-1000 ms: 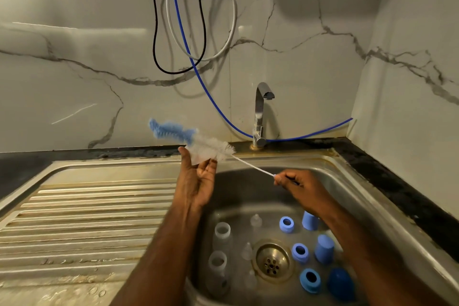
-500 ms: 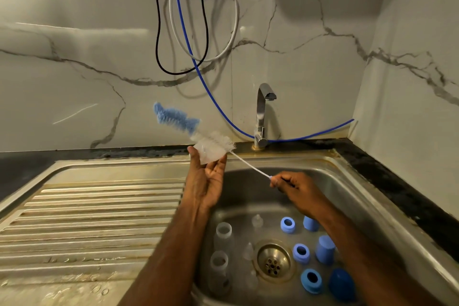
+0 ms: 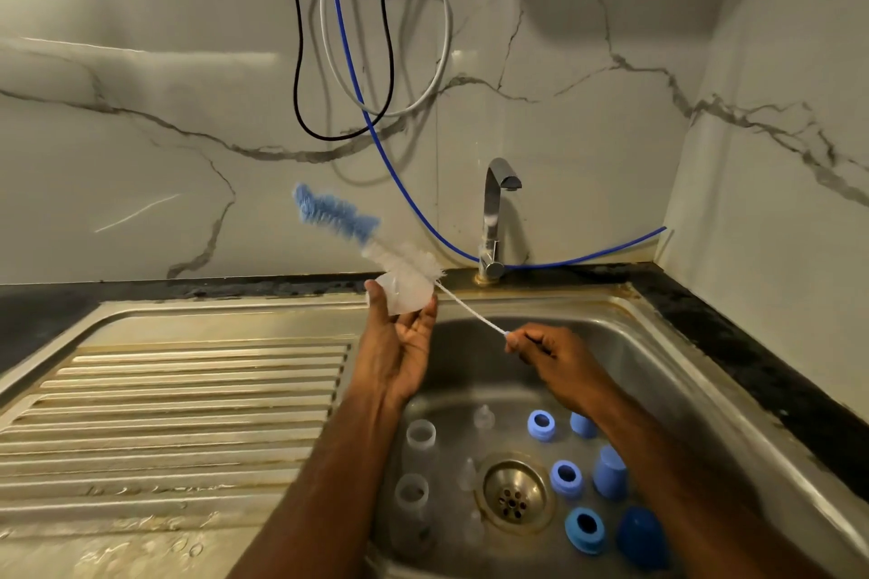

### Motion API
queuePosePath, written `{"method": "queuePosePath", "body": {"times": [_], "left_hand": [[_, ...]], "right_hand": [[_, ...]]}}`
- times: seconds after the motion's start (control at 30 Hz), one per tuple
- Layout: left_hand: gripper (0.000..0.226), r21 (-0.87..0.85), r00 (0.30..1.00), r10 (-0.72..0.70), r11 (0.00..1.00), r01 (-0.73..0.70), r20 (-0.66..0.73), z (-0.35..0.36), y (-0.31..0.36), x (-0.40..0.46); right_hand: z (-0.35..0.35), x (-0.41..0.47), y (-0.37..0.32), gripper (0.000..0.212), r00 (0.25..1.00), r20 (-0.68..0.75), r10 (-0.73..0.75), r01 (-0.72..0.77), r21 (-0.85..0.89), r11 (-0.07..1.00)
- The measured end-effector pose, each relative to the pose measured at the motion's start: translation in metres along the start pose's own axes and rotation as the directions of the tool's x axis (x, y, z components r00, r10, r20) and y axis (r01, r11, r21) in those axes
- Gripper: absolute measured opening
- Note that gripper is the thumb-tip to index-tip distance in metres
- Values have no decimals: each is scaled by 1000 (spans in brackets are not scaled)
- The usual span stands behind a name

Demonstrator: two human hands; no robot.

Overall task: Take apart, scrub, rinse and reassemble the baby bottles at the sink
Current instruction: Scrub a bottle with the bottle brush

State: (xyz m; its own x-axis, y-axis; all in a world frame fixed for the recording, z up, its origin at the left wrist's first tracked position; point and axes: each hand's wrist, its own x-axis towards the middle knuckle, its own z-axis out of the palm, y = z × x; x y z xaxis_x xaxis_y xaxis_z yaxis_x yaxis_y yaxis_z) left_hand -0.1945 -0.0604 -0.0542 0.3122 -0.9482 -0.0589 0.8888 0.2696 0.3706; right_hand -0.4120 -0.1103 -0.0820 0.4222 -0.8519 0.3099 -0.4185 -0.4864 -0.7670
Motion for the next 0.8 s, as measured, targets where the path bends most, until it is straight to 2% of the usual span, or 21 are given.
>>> {"method": "queuePosePath", "body": {"times": [0.1, 0.2, 0.3, 0.37, 0.47, 0.57, 0.67, 0.8], "left_hand": [[56, -25, 1000, 24, 999, -24, -17, -1, 7, 2], [60, 47, 997, 23, 999, -19, -80, -12, 21, 4], [53, 295, 995, 17, 955, 13, -99, -24, 17, 3], [51, 495, 993, 101, 867, -55, -66, -27, 13, -1], [53, 740, 972, 225, 641, -201, 69, -34, 9, -1], [59, 933, 960, 225, 278, -227, 166, -41, 3, 4], [65, 971, 954, 185, -4, -241, 237, -46, -4, 11], [62, 899, 951, 120, -378, -220, 284, -52, -9, 29]], "right_hand": [[-4, 0, 6, 23, 999, 42, 14, -14, -6, 1000], [-20, -1, 15, 22, 994, -72, 76, -71, 73, 995], [-22, 1, 16, 23, 980, -179, 85, -61, 134, 989], [-20, 1, 19, 22, 979, -175, 100, -78, 125, 989], [-18, 1, 27, 23, 982, -135, 130, -124, 56, 991], [-21, 4, 37, 26, 979, -129, 156, -155, 21, 988], [-26, 7, 43, 27, 973, -120, 198, -197, 19, 980], [-29, 8, 50, 29, 962, -104, 253, -251, 27, 968]]}}
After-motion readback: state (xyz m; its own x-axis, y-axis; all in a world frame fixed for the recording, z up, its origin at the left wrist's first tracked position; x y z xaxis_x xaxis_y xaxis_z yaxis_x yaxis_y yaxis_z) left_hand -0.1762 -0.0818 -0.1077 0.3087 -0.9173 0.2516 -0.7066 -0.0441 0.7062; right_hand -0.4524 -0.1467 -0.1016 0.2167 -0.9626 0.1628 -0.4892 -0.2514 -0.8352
